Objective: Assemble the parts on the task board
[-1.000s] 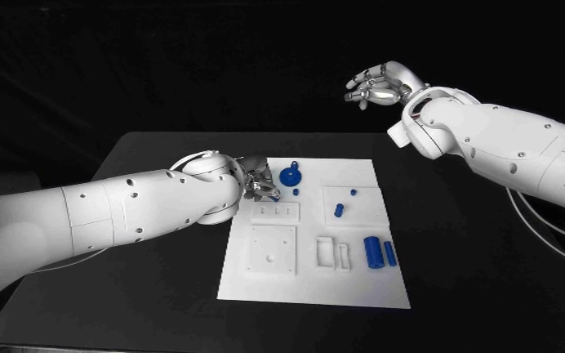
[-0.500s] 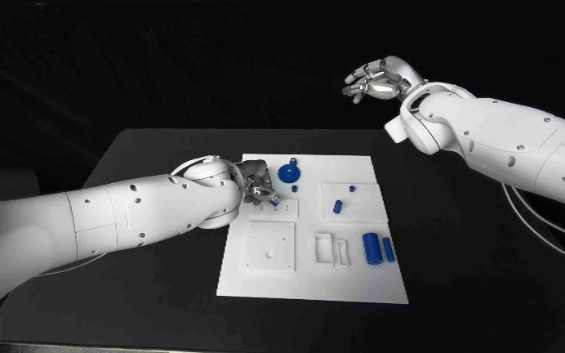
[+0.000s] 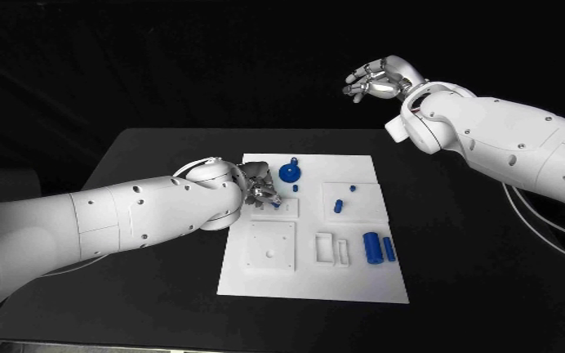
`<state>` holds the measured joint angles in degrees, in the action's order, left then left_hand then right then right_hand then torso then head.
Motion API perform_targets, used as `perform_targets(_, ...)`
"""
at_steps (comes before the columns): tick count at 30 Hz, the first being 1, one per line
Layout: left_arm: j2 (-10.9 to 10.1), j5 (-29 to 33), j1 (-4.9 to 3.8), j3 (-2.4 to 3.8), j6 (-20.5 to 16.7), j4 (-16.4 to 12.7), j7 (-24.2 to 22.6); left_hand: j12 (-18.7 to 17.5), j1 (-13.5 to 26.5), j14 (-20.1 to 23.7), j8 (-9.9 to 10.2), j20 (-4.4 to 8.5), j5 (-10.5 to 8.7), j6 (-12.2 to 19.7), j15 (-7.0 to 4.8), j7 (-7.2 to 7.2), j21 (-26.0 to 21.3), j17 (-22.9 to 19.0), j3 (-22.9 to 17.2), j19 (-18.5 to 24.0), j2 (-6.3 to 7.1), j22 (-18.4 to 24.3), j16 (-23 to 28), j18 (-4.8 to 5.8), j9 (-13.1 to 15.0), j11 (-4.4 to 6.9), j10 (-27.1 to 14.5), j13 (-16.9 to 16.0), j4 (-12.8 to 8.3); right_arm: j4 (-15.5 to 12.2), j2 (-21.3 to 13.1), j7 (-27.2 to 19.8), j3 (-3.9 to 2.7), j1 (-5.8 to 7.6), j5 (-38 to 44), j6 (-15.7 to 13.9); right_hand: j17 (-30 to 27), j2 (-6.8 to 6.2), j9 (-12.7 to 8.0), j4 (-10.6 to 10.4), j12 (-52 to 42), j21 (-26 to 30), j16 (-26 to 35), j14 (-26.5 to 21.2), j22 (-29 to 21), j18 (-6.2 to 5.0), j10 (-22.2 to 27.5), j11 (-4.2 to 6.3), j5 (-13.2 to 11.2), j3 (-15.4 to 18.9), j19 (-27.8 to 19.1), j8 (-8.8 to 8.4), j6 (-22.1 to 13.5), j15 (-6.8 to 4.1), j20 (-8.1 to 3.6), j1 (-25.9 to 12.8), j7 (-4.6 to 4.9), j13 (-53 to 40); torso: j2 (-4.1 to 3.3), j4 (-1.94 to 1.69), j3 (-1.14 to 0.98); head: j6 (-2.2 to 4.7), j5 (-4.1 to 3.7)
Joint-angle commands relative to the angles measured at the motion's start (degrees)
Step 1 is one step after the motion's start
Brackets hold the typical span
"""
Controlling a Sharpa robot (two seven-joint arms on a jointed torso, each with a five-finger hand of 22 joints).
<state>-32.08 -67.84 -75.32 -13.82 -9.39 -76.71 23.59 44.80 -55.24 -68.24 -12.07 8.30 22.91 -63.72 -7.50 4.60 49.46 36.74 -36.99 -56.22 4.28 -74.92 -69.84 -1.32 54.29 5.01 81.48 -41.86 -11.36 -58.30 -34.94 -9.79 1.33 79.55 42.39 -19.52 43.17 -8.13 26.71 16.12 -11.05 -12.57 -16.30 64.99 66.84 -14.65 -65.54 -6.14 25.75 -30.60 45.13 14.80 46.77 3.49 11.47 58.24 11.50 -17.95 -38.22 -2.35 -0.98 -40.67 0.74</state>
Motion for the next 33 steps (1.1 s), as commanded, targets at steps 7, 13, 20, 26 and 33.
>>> perform_targets(7,0.3,-0.4,0.31,-0.02,0.1,0.3,-0.6,0.3,-0.1,-1.4,-0.2,6.09,0.12,-4.4,-1.57,-3.72,0.3,0.1,-0.1,-0.4,-0.62,-1.0,-0.3,0.43,0.0,0.44,0.0,-0.1,-0.2,0.1,0.1,-0.4,-0.05,0.04,-0.3,1.1,-0.1,0.45,-0.1,0.1,0.6,0.5,0.3,-0.1,-0.1,0.41,-0.4,-0.06,0.2,-0.1,-0.1,0.2,-0.3,0.35,0.45,0.4,0.2,0.2,-0.06,-0.03,-0.07,-0.21,0.04)
perform_targets(13,0.4,-0.4,0.47,-0.02,0.1,0.5,-0.7,0.3,0.0,-1.3,-0.2,6.08,0.15,-4.4,-1.57,-3.72,0.3,0.1,-0.1,-0.4,-0.57,-1.0,-0.3,0.42,0.0,0.43,0.0,-0.1,-0.2,0.0,0.2,-0.3,-0.05,0.04,-0.3,1.3,-0.1,0.44,-0.2,0.1,0.7,0.6,0.4,-0.2,-0.2,0.4,-0.4,-0.09,0.2,-0.1,-0.1,0.18,-0.3,0.37,0.49,0.4,0.22,0.2,-0.07,0.0,-0.02,-0.33,0.09)
perform_targets(20,0.0,-0.2,0.47,-0.02,0.3,0.1,-0.5,0.3,0.1,-1.3,-0.3,6.05,0.17,-4.7,-1.54,-3.78,0.3,0.1,0.0,-0.3,-0.46,-1.1,-0.3,0.41,0.0,0.48,0.0,-0.1,-0.1,0.1,0.1,-0.2,-0.05,0.04,-0.3,1.5,-0.1,0.42,-0.2,0.1,0.8,0.7,0.5,-0.2,-0.2,0.39,-0.4,-0.12,0.2,-0.1,-0.1,0.17,-0.4,0.41,0.53,0.4,0.25,0.3,0.02,-0.01,-0.04,-0.51,0.08)
perform_targets(26,-0.3,0.4,0.47,-0.01,0.9,-0.3,-0.5,0.5,0.4,-1.3,-0.7,6.01,0.23,-5.4,-1.49,-3.98,0.3,0.2,0.1,-0.3,-0.2,-1.1,-0.3,0.38,0.2,0.64,-0.1,-0.2,0.1,0.2,0.1,-0.2,-0.05,0.03,-0.3,1.6,-0.1,0.42,-0.2,0.1,1.0,0.8,0.5,-0.3,-0.3,0.37,-0.4,-0.15,0.2,-0.1,-0.2,0.16,-0.4,0.43,0.57,0.5,0.27,0.4,0.0,-0.03,-0.05,-0.61,0.13)
perform_targets(33,-0.4,2.2,0.47,-0.01,2.5,-0.6,-0.7,0.7,1.2,-1.2,-1.3,5.77,2.99,-6.4,-1.15,-4.03,0.3,0.2,0.2,0.0,-0.16,-1.1,-0.3,0.28,0.6,0.52,0.0,-0.3,-0.4,0.3,0.2,-0.2,-0.05,0.03,-0.3,1.6,-0.1,0.44,-0.3,0.1,1.1,0.9,0.6,-0.3,-0.3,0.35,-0.4,-0.17,0.1,-0.1,-0.2,0.15,-0.5,0.47,0.6,0.6,0.29,0.4,0.0,-0.02,-0.03,-0.7,0.14)
